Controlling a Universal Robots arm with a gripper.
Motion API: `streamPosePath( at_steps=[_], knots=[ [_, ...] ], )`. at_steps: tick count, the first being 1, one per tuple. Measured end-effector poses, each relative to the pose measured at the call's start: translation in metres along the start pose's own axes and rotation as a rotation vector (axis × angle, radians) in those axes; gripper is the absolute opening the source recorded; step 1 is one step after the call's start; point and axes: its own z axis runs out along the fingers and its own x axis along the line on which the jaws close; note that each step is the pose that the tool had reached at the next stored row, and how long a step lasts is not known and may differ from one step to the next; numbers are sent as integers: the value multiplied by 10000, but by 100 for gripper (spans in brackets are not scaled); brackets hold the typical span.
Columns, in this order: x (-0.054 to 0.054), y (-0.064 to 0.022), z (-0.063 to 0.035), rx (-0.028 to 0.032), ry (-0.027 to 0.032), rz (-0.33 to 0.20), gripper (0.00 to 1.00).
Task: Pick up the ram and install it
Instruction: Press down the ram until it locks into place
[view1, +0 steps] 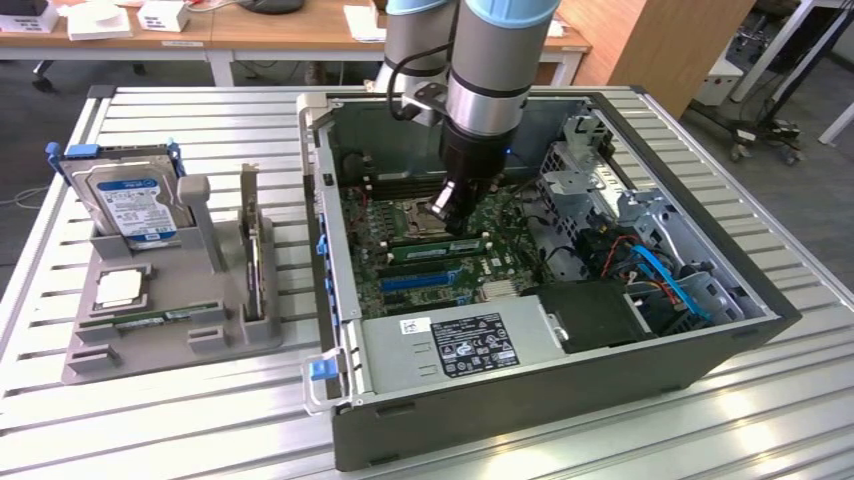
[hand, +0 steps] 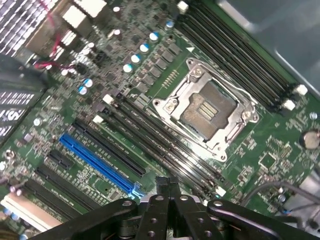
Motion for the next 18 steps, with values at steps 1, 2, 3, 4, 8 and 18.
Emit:
streamPosePath(
  at_steps=[1,2,3,4,8,18],
  knots=[
    [0,0,4,8,3,150,9],
    [1,0,11,16,17,436,9],
    [1,0,14,21,23,571,9],
    [1,0,14,27,26,687,9],
    [1,0,15,27,25,711,9],
    [0,2,15,47,73,1601,9]
  ],
)
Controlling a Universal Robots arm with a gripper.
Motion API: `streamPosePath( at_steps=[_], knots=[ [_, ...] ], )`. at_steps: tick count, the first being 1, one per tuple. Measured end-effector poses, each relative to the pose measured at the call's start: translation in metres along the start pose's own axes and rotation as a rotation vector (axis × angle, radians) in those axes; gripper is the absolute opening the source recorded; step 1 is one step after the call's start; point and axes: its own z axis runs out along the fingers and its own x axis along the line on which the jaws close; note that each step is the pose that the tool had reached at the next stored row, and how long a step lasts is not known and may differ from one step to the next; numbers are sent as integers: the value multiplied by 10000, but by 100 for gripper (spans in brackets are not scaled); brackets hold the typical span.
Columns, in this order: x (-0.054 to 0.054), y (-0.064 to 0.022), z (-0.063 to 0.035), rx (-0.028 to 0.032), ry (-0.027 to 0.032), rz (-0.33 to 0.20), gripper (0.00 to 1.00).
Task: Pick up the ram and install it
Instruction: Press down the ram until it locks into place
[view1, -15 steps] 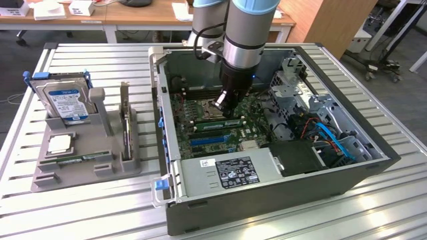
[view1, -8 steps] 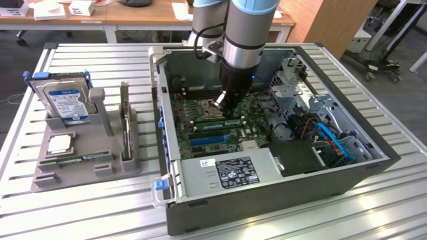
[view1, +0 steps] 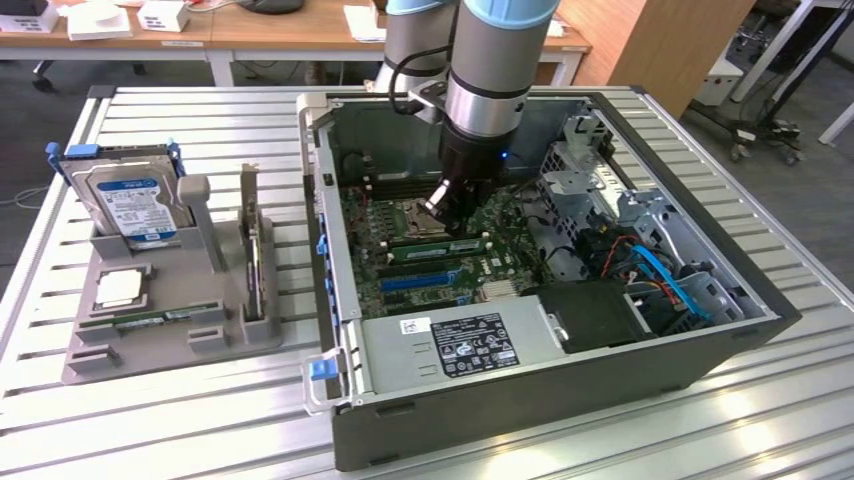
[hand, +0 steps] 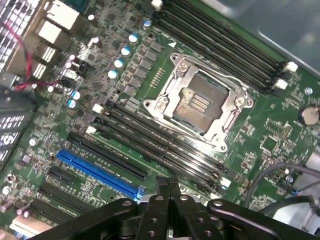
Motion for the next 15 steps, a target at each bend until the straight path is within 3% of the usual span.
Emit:
streamPosePath(
  at_steps=[8,10,13,14,15],
  knots=[
    [0,0,0,39,37,1082,9],
    [-1,1,1,10,121,1289,9],
    [0,0,4,-97,371,1495,9],
    [0,0,3,-115,422,1571,9],
    [1,0,3,-117,430,1589,9]
  ],
)
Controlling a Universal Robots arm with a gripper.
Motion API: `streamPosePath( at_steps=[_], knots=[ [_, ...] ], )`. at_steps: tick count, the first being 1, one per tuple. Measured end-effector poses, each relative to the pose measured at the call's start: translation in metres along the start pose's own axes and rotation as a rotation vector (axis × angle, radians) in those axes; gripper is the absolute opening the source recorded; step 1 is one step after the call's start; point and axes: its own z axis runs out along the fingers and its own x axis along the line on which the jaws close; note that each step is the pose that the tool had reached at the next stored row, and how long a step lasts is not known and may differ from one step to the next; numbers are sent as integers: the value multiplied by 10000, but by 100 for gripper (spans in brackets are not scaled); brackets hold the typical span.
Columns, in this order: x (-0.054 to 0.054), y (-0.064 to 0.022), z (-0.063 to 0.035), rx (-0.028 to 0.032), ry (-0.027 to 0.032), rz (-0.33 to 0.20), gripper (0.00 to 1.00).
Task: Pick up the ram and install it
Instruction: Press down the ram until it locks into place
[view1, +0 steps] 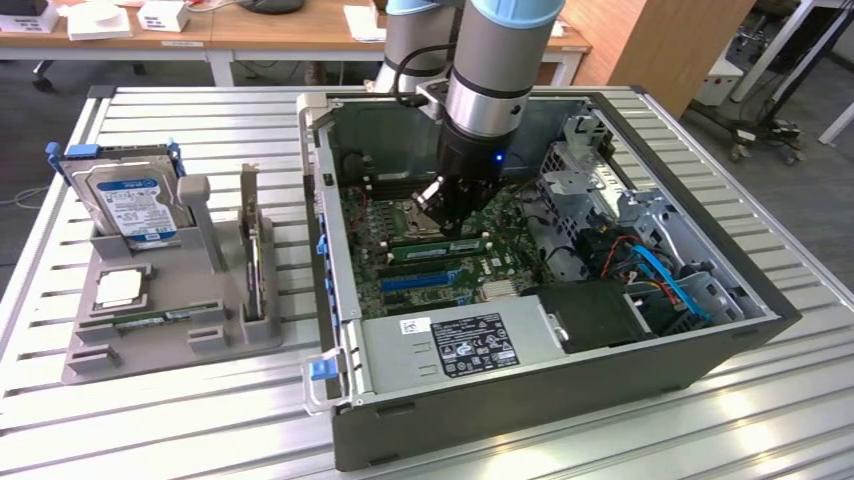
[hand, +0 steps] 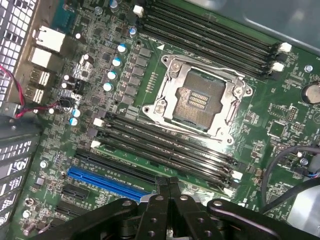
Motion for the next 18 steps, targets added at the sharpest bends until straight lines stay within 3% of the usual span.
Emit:
streamPosePath(
  at_steps=[5,18],
  knots=[
    [-1,0,2,-3,-2,44,9],
    [-1,0,3,16,-36,2349,9]
  ],
)
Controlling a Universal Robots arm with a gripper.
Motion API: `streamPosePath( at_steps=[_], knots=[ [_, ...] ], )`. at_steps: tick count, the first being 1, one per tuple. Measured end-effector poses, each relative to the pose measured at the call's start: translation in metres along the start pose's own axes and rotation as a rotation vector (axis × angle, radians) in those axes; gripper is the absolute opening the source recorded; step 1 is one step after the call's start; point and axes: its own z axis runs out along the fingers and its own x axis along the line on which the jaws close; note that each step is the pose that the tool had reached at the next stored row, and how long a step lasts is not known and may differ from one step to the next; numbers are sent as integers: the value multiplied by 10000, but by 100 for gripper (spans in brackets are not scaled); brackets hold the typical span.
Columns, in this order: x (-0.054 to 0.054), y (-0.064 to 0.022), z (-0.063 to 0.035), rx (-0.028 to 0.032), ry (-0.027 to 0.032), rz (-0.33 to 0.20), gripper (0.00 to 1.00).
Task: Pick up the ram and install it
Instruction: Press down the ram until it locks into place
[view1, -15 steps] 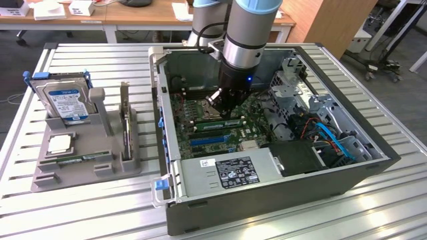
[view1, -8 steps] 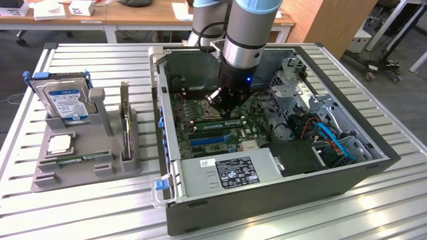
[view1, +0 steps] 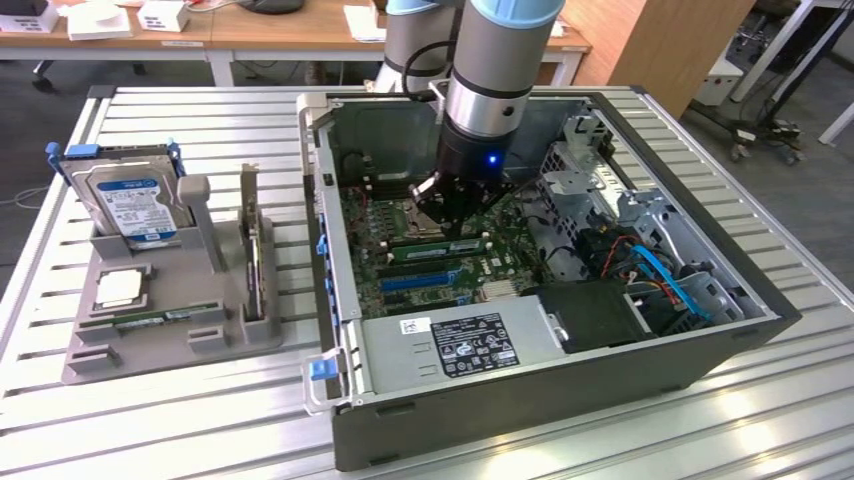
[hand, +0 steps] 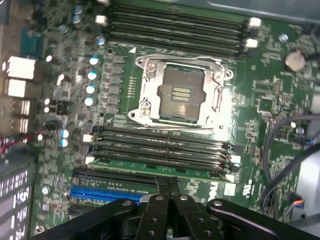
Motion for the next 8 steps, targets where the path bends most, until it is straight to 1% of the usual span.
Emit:
streamPosePath(
  at_steps=[3,8],
  knots=[
    [0,0,0,5,-7,512,9],
    [0,3,0,5,-8,573,9]
  ],
)
